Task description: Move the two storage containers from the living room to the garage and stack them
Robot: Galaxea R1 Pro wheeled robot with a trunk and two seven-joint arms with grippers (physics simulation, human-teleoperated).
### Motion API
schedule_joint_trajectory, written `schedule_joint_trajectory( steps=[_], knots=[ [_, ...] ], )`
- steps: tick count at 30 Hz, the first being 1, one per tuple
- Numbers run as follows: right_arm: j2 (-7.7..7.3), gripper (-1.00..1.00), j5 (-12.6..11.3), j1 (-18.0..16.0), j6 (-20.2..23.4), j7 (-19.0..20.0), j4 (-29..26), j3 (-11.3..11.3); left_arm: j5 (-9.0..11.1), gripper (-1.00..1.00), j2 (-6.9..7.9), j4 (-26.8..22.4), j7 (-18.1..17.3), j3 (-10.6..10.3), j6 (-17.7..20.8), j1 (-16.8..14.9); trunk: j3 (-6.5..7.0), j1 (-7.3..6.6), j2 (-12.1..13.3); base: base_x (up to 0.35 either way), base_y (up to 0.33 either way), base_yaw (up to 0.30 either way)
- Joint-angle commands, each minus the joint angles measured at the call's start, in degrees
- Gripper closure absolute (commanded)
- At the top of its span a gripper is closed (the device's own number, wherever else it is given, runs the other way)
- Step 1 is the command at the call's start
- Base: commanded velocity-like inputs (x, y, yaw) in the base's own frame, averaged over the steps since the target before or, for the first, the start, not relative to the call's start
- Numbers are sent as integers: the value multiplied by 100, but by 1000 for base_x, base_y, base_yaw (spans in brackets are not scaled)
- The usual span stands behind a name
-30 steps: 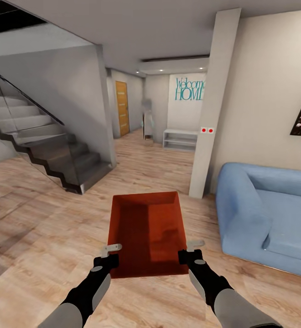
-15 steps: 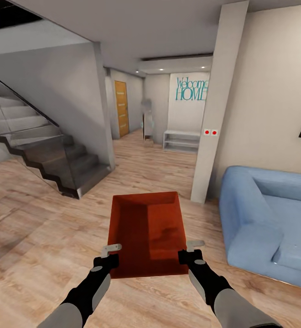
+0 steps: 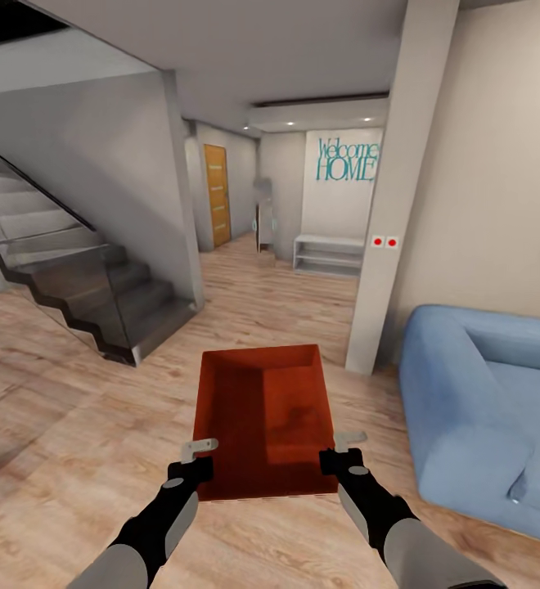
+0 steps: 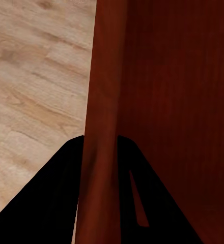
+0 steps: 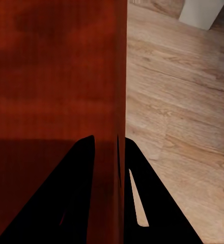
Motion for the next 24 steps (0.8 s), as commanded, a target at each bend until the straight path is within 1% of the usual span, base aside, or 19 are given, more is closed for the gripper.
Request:
schedule_joint_trajectory(
  steps=[1,24],
  knots=[
    [155,100,-50,1,30,-42,3,23,114,100,-1,-511,174,62,29,-6,-14,7,-13,323,0,0],
    [155,100,-44,1,31,-42,3,23,122,100,36,-519,174,69,29,-6,-14,7,-13,323,0,0]
  ],
)
